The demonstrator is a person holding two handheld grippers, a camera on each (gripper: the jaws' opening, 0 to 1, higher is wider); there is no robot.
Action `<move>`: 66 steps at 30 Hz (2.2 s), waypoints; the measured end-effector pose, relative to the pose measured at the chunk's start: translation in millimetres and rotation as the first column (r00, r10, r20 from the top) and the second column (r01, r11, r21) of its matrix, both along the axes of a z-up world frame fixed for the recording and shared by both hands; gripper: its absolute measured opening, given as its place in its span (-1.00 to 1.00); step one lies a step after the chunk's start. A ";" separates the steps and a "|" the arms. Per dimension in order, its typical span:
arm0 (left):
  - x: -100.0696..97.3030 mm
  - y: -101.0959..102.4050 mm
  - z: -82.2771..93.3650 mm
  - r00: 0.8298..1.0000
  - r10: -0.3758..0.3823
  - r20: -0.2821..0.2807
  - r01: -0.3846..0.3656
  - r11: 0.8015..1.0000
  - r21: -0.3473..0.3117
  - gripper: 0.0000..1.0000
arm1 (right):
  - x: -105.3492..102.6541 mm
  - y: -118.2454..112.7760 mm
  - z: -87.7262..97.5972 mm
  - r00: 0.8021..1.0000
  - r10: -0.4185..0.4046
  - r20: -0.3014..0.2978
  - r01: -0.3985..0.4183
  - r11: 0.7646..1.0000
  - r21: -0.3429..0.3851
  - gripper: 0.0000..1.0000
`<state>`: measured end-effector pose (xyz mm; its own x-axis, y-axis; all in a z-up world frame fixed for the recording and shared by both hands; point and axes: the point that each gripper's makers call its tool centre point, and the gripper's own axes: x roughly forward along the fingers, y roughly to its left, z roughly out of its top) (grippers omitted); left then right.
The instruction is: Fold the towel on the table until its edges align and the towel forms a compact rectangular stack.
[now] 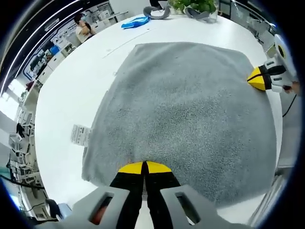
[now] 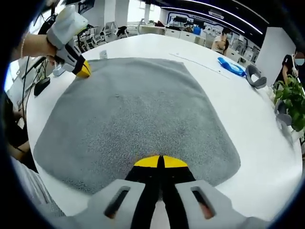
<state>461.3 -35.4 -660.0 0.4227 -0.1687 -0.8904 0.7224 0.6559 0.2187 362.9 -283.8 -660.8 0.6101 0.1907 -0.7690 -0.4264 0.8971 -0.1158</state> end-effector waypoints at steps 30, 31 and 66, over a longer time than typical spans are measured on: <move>47.2 -19.6 0.4 0.995 -0.098 -0.008 0.098 0.994 0.057 -0.99 | -31.8 28.4 0.4 0.997 0.080 -0.020 -0.079 0.996 0.045 -1.00; 48.5 -20.0 0.4 0.995 -0.101 -0.007 0.101 0.993 0.058 -0.99 | -33.1 30.0 0.4 0.996 0.089 -0.020 -0.088 0.995 0.039 -1.00; 63.9 -22.8 5.3 0.998 0.062 -0.031 -0.063 0.998 -0.016 -0.99 | -36.3 37.4 -0.8 0.983 0.141 -0.115 -0.124 0.982 0.140 -1.00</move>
<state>525.2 -58.2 -654.7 0.4058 -0.1584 -0.9001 0.6860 0.7035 0.1855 326.7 -246.4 -661.6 0.4744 0.3678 -0.7998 -0.5462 0.8355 0.0603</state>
